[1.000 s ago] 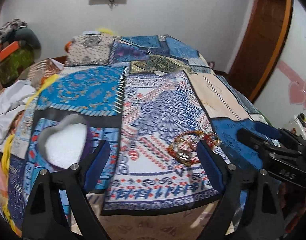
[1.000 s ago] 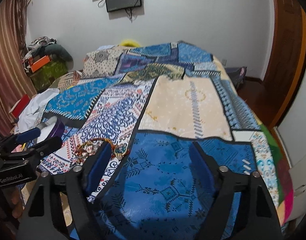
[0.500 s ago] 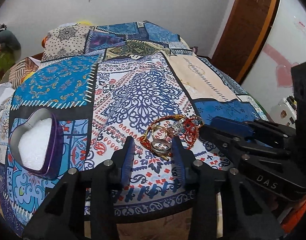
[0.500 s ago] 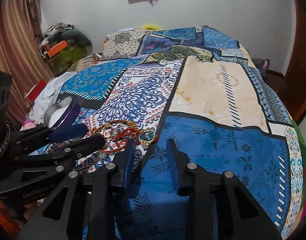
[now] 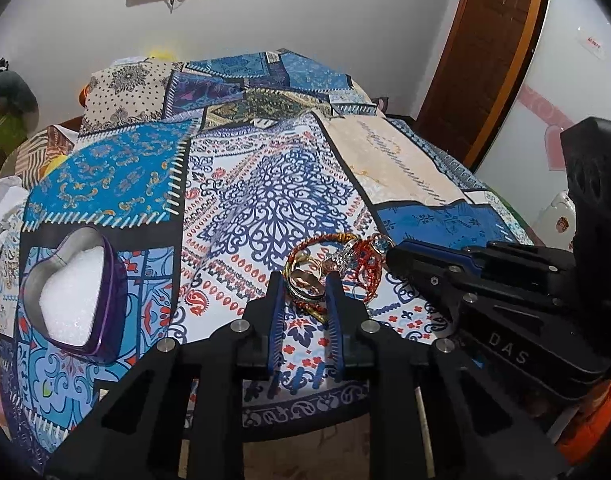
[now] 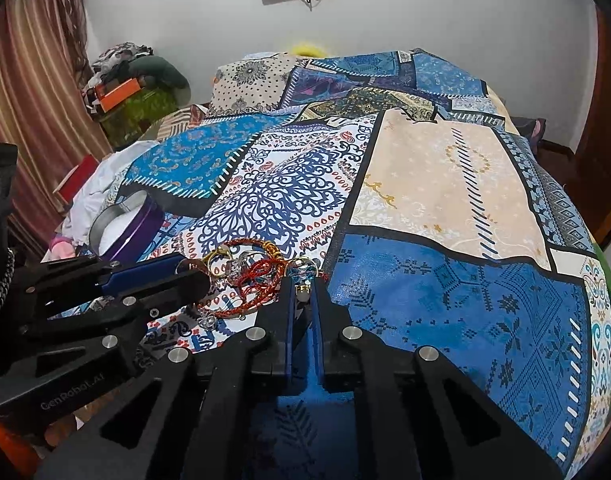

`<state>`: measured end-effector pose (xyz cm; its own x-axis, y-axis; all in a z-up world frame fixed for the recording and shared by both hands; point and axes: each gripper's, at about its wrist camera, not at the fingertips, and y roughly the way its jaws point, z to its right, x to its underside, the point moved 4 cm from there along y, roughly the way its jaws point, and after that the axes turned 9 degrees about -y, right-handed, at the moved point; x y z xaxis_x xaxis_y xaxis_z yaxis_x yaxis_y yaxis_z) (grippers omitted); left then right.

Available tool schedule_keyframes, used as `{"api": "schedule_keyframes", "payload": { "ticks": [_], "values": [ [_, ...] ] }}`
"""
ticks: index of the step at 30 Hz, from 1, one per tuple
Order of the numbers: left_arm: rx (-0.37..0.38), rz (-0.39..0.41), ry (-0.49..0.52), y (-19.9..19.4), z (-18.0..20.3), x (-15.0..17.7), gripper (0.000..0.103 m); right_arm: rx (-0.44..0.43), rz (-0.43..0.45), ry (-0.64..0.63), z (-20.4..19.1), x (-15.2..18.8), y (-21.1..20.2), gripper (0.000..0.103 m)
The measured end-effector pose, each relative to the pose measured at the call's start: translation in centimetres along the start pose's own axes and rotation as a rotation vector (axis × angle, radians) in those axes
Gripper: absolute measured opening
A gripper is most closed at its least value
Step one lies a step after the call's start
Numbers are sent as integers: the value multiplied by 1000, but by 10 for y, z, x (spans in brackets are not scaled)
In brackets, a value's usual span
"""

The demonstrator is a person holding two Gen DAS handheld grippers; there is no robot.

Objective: Organize jewelry
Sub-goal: 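Carry the gold ring with the left gripper into the heart tin and release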

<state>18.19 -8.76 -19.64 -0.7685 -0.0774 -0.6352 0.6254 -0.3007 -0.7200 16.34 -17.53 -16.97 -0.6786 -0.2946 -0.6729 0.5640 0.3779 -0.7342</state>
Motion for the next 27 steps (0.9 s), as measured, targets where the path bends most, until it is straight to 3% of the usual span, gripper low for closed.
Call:
{"api": "schedule_keyframes", "payload": {
  "ticks": [14, 27],
  "values": [
    [-16, 114, -11, -47, 0, -14, 20, 60, 94, -3, -1, -17, -41, 7],
    [-84, 268, -46, -109, -33, -30, 20, 44, 218, -44, -43, -52, -72, 7]
  ]
}}
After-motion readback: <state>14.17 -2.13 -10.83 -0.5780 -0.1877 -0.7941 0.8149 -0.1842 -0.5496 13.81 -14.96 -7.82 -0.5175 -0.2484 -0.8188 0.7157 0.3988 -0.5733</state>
